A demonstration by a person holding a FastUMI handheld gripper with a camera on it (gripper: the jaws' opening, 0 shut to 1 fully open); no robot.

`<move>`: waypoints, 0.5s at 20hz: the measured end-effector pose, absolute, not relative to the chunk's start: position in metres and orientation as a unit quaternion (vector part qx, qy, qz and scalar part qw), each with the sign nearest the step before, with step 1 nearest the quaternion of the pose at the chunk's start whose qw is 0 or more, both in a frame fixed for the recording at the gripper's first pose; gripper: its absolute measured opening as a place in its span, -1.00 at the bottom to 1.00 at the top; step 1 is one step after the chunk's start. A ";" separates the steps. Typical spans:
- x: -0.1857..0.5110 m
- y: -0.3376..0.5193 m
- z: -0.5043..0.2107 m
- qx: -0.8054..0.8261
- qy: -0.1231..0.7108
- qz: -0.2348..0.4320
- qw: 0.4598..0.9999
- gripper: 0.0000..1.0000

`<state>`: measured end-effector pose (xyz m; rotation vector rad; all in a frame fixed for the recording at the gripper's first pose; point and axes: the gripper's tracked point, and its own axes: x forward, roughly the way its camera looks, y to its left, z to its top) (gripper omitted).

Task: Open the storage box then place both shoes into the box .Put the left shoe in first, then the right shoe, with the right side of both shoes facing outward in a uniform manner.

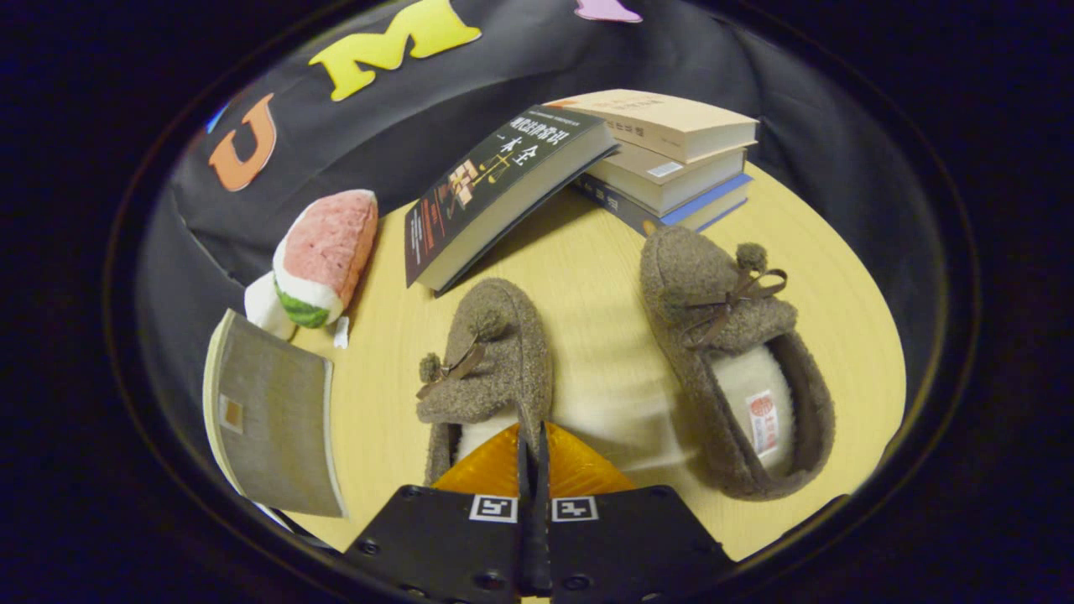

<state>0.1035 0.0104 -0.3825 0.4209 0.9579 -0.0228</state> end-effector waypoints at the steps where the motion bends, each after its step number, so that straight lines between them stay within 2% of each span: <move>1: 0.101 0.013 -0.376 0.209 0.455 -0.014 0.865 -0.99; 10: 0.077 0.055 -0.291 0.265 0.419 -0.010 0.868 -0.99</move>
